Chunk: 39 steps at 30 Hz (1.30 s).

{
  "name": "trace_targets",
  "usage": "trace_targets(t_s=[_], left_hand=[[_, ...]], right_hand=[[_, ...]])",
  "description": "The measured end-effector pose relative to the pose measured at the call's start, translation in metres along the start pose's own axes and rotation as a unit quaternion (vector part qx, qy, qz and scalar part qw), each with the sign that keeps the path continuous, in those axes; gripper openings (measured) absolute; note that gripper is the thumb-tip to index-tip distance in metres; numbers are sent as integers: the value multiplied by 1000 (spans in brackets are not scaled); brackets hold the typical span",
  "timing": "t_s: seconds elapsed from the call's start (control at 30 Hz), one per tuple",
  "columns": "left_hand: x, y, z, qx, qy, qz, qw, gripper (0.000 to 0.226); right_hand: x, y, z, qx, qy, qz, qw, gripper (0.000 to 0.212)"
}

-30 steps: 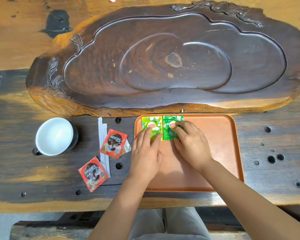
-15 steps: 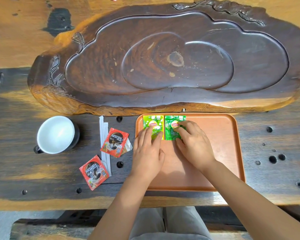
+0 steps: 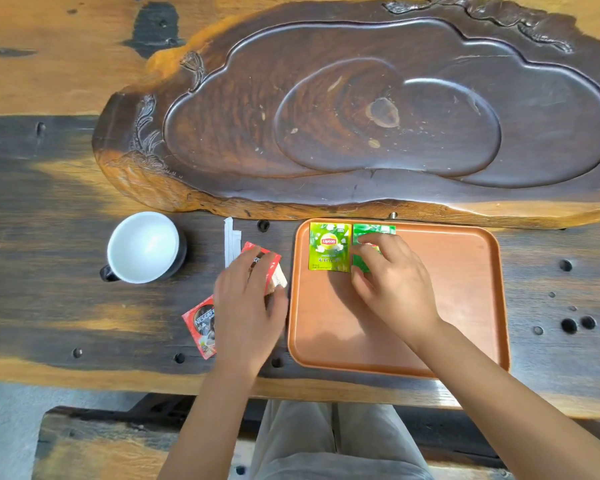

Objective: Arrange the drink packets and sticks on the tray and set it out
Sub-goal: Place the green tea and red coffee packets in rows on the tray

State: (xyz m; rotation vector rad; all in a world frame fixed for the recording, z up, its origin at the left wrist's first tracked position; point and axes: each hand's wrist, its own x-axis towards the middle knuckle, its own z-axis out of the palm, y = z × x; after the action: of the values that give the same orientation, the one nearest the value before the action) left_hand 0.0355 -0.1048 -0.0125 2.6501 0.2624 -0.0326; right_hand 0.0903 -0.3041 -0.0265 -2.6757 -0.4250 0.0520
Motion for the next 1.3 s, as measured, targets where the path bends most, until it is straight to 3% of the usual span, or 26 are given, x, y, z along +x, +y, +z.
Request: trace_targets(t_s=[0.27,0.37,0.5,0.67,0.8,0.93,1.07,1.3], left_hand=[[-36,-73,-26,122,-79,-45,988,52],[-49,-84,-24,124,-112,-62,984,61],[-58,-92,-21,91,-129,-83,984,60],[-62,-97,-24,20,-96,-83,992,48],[-67,-99,-33,-24,-86,-76,993,34],[-63,-91,-46,-10,21,-44,999,18],[-52,-65,-54,-39,90,-7,995,31],[-38,-6,-3,-100,-13,72,992,35]], right_hand=[[22,-66,47,-30,-119,-117,986,46],[29,-91,64,-36,-158,-129,978,53],[34,-110,77,-45,-173,-122,976,47],[30,-113,82,-42,-119,-141,982,35],[24,-102,77,12,-39,-161,986,14],[24,-85,48,96,51,-142,984,18],[10,-55,9,147,113,-121,975,12],[-48,-7,-16,84,111,-102,985,16]])
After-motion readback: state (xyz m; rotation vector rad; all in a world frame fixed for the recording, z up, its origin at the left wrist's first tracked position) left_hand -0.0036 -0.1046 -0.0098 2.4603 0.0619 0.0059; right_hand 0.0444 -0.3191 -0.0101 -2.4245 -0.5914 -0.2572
